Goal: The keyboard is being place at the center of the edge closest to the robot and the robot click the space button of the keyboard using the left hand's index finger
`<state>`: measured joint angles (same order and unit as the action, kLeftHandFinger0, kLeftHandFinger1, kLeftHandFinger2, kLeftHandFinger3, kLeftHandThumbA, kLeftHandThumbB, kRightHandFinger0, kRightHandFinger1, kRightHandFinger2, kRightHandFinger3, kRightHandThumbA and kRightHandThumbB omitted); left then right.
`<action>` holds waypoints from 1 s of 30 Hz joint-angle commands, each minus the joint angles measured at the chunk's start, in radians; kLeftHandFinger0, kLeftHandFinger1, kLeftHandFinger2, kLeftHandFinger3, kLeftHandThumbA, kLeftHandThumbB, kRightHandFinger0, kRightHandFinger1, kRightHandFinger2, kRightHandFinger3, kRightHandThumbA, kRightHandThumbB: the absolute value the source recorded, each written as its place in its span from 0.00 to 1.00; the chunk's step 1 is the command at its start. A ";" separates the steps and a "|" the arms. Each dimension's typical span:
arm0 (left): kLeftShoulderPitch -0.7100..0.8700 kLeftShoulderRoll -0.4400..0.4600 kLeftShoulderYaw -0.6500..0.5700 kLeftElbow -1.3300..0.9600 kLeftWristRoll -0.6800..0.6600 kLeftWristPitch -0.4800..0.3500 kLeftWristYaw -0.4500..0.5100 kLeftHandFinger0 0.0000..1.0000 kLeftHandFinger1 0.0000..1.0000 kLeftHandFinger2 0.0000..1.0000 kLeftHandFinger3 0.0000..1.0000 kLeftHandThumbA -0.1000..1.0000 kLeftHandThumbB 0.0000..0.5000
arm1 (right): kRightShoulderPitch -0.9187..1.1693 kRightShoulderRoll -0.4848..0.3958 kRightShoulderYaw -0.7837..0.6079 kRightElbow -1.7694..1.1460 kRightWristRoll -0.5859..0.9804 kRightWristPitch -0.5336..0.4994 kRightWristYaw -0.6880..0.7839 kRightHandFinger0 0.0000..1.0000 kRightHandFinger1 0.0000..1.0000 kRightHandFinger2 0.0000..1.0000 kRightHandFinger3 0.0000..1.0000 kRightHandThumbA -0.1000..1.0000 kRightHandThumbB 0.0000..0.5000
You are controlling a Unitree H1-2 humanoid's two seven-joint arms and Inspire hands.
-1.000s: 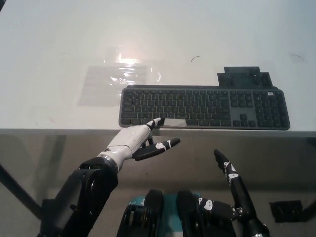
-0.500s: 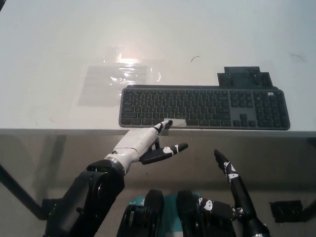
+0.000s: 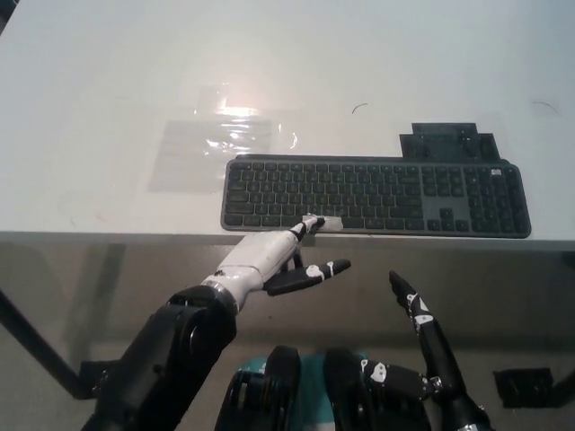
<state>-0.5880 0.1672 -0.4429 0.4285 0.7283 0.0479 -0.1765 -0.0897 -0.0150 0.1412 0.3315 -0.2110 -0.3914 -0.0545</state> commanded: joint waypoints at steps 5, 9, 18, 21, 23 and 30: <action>-0.028 0.002 -0.021 0.264 0.012 -0.046 0.116 0.04 0.28 0.22 1.00 1.00 0.70 | -0.032 -0.003 -0.007 -0.029 -0.003 -0.044 -0.009 1.00 1.00 1.00 1.00 1.00 0.59; 0.004 -0.004 -0.034 0.262 0.007 -0.070 0.131 0.00 0.25 0.19 1.00 1.00 0.71 | -0.035 0.001 -0.008 -0.019 0.010 -0.048 -0.004 1.00 1.00 1.00 1.00 1.00 0.59; 0.141 0.043 -0.046 -0.270 -0.015 -0.007 -0.006 0.00 0.24 0.19 1.00 1.00 0.73 | -0.036 -0.005 -0.003 -0.030 -0.013 -0.030 -0.005 1.00 1.00 1.00 1.00 1.00 0.59; 0.201 0.051 -0.029 -0.553 -0.080 -0.007 -0.053 0.00 0.16 0.13 1.00 1.00 0.79 | -0.033 -0.008 -0.001 -0.027 -0.023 -0.027 -0.008 1.00 1.00 1.00 1.00 1.00 0.60; 0.222 0.053 -0.020 -0.691 -0.107 0.008 -0.081 0.04 0.14 0.19 1.00 1.00 0.81 | -0.032 -0.009 0.000 -0.029 -0.028 -0.024 -0.010 1.00 1.00 1.00 1.00 1.00 0.60; 0.260 0.081 0.074 -1.210 -0.374 0.110 -0.103 0.00 0.00 0.00 1.00 1.00 0.98 | -0.027 -0.009 0.000 -0.027 -0.016 -0.028 -0.003 1.00 1.00 1.00 1.00 1.00 0.64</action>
<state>-0.3293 0.1918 -0.4719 -0.0698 0.6746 0.0134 -0.1321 -0.0948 -0.0175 0.1398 0.3367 -0.2123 -0.3855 -0.0533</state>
